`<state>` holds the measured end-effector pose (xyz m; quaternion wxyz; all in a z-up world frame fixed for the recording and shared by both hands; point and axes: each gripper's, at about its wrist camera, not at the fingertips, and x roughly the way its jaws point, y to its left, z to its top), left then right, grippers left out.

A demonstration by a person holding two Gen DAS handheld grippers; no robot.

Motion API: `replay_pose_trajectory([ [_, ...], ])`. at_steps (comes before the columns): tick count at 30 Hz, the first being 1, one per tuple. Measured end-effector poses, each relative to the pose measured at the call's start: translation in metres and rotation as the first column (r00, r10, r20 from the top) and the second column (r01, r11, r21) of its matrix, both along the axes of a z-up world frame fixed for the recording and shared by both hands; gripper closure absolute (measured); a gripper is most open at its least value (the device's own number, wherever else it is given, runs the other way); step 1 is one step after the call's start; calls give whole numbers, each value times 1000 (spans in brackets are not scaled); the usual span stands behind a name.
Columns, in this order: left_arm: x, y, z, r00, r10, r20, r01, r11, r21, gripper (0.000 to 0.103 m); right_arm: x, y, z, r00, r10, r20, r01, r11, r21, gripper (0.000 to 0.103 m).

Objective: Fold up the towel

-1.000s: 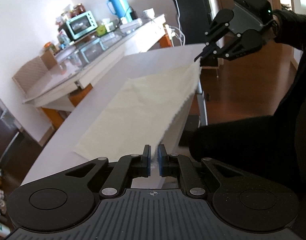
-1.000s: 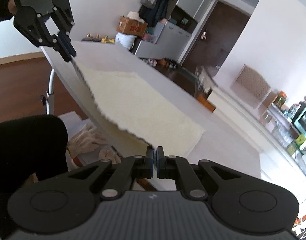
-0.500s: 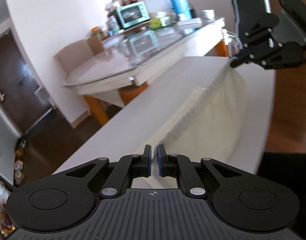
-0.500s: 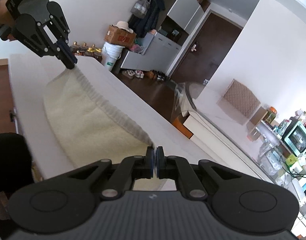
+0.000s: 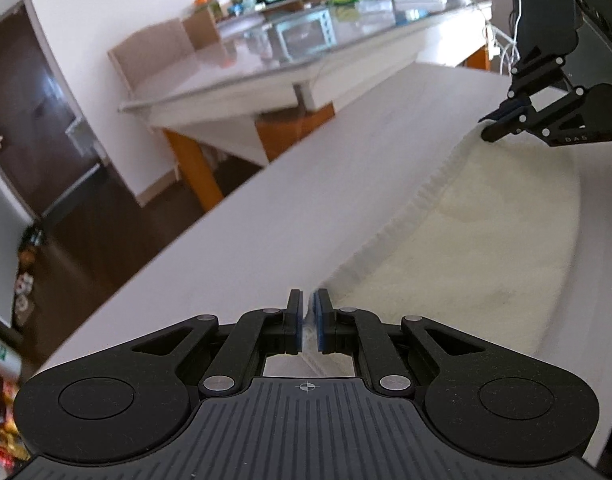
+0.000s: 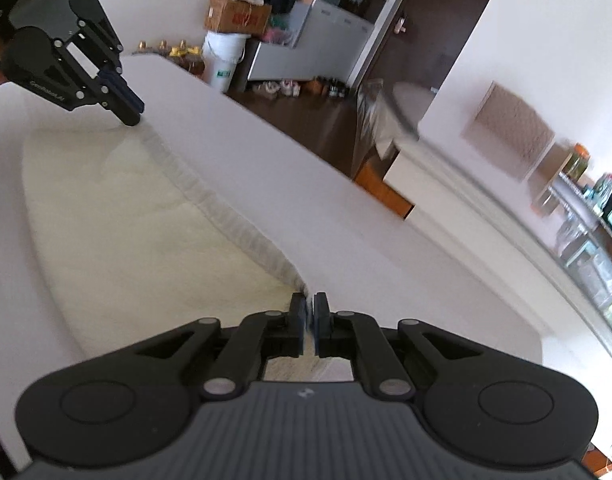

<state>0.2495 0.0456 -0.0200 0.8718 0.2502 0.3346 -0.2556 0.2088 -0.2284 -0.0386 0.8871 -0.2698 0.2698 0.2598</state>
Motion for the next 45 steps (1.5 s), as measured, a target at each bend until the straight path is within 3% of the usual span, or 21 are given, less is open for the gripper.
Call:
replay_pose_trajectory([
  [4,-1,2,-4,1000,15,10,-15,1000,6,93,18,0,-12,999,-22,-42,23,1000,3,75],
  [10,-7,6,-7,999,34,19,-34,999,4,89,29,-12,-16,995,-96,-38,97,995,28,72],
  [12,-9,10,-5,998,51,24,-50,999,-15,86,29,-13,-15,994,-102,-31,103,994,35,72],
  [15,-10,18,-3,995,90,42,-89,996,-31,75,19,-15,-6,994,-106,-18,107,991,75,71],
  [24,-27,35,-7,992,122,13,-121,991,-65,74,-38,3,2,994,-47,-99,66,979,194,73],
  [31,-31,35,-4,992,119,33,-116,989,-90,70,-49,-15,-2,971,-187,-149,223,932,286,79],
  [38,-32,22,-10,995,94,42,-92,995,-48,71,-43,-19,-14,970,-189,-152,219,951,218,81],
  [45,-59,16,-7,995,93,20,-92,995,-33,74,-12,-16,-16,980,-155,-127,175,969,174,81],
])
